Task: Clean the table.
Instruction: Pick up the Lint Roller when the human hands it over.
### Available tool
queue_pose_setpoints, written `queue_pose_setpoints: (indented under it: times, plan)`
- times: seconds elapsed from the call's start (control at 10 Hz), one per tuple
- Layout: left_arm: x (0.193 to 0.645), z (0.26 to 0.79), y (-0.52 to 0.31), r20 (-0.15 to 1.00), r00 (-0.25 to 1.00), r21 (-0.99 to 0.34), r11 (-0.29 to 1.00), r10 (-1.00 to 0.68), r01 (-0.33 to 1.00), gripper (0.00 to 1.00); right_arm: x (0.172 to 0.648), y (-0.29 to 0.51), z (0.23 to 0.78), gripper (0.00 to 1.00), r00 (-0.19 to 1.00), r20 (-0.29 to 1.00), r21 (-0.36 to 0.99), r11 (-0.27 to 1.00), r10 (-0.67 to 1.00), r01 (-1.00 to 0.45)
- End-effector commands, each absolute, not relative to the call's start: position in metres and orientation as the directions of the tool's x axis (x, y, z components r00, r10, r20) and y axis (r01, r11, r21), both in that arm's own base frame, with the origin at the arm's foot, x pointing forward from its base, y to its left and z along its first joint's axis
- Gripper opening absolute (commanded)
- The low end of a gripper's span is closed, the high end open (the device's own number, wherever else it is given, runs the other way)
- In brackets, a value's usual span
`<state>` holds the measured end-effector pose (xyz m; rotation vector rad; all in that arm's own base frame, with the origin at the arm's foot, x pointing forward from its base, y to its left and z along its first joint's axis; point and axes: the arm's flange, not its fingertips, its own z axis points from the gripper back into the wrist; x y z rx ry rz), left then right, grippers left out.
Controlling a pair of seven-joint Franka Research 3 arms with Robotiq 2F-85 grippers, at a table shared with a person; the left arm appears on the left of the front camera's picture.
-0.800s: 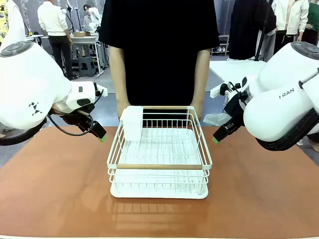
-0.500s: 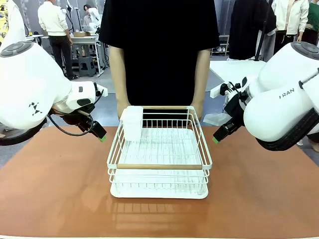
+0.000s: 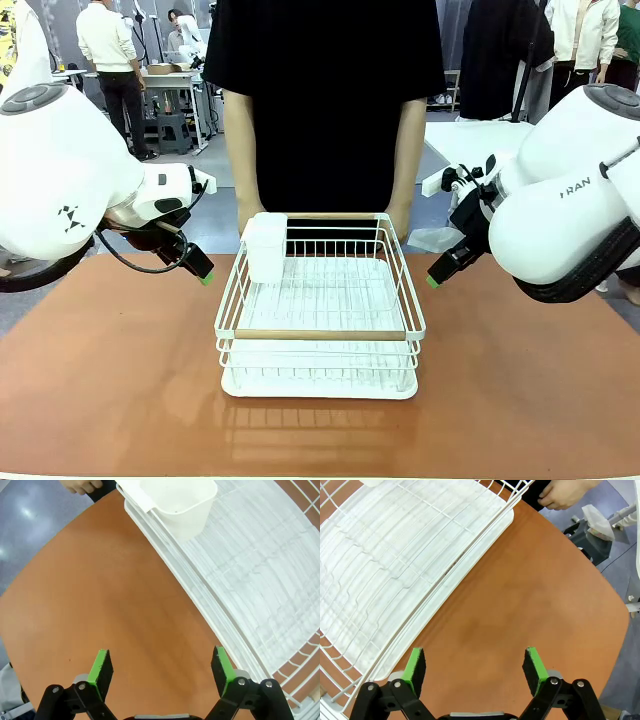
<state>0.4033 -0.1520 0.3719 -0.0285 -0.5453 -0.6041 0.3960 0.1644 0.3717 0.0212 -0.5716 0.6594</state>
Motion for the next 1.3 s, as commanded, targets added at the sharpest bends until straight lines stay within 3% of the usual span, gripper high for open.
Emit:
queue_pose_setpoints:
  times: [0.0,0.6,0.8,1.0,1.2]
  plan:
    - [0.403,0.372,-0.151,0.495,0.688,0.130,0.828,-0.531,0.546,1.00,0.396,0.165,0.372,1.00,0.643,0.509,-0.157,0.796,0.573,-0.584]
    - [0.403,0.372,-0.152,0.495,0.687,0.130,0.827,-0.532,0.547,1.00,0.396,0.164,0.372,1.00,0.643,0.508,-0.158,0.796,0.573,-0.584]
    - [0.414,0.401,-0.130,0.472,0.725,-0.035,0.811,-0.501,0.584,1.00,0.396,0.153,0.410,1.00,0.706,0.542,0.072,0.812,0.456,-0.579]
    - [0.419,0.427,-0.090,0.442,0.760,-0.352,0.686,-0.477,0.636,1.00,0.389,0.132,0.453,1.00,0.749,0.587,0.260,0.804,0.307,-0.534]
    - [0.415,0.439,-0.037,0.479,0.792,-0.502,0.623,-0.377,0.600,1.00,0.384,0.101,0.476,1.00,0.787,0.573,0.369,0.786,0.228,-0.497]
